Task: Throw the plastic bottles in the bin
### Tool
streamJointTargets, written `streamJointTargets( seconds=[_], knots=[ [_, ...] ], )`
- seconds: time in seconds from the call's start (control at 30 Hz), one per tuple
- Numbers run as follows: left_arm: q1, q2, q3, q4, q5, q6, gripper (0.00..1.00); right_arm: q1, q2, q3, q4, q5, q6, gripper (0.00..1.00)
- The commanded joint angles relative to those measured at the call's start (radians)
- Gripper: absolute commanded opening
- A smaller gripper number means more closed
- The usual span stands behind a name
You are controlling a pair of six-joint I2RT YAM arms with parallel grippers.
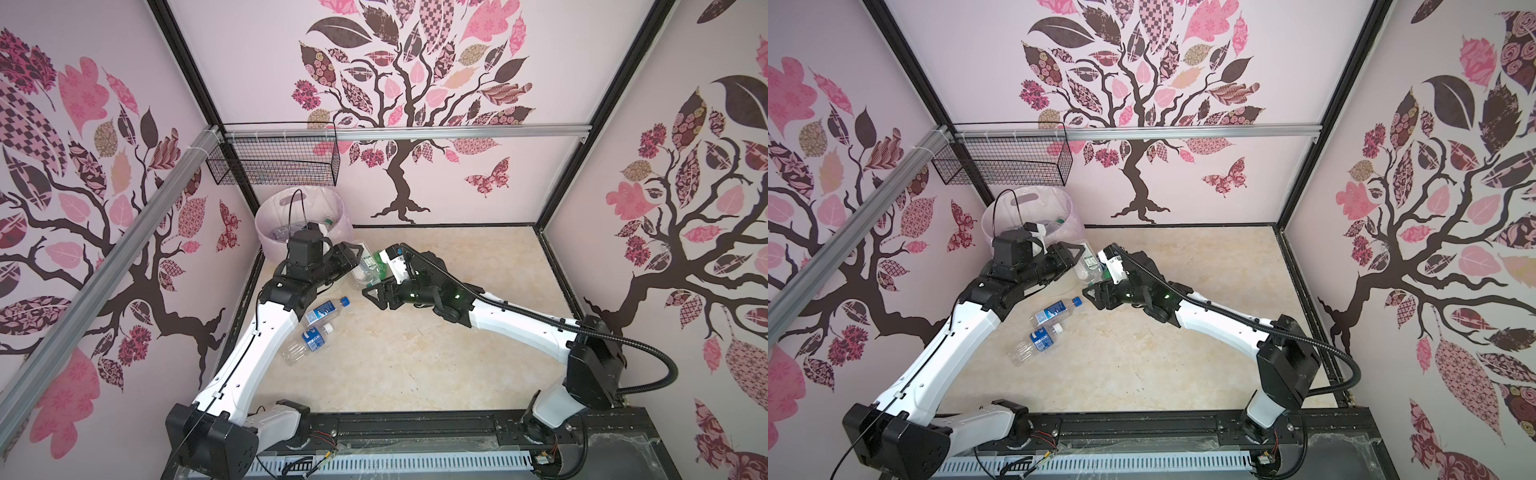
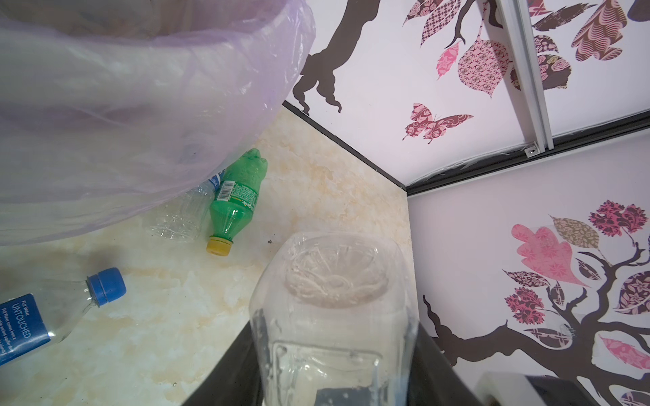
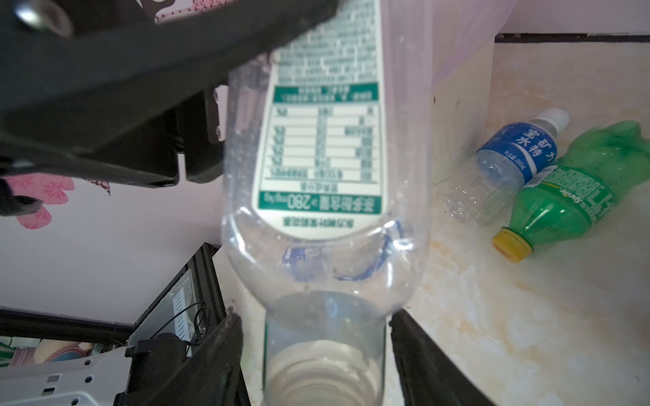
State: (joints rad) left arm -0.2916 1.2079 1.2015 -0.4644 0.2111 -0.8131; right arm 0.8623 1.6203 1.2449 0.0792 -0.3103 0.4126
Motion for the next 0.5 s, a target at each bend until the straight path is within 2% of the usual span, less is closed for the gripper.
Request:
streamJointTargets(
  seconds=[0.0, 0.13, 0.3, 0.47],
  knots=[
    [-0.003, -0.027, -0.017, 0.025, 0.011, -0.005, 0.33, -0.001, 0.031, 0.052, 0.012, -0.036, 0.005, 0.66],
    [-0.003, -0.027, -0.02, 0.027, 0.013, -0.006, 0.37, -0.002, 0.038, 0.055, 0.019, -0.041, 0.005, 0.56],
    [-0.003, -0.024, -0.029, 0.026, 0.014, -0.007, 0.48, -0.002, 0.038, 0.064, 0.011, -0.035, -0.001, 0.41],
    [-0.003, -0.024, -0.033, 0.026, 0.01, -0.008, 0.58, -0.001, 0.039, 0.073, 0.007, -0.042, -0.004, 0.36]
  ],
)
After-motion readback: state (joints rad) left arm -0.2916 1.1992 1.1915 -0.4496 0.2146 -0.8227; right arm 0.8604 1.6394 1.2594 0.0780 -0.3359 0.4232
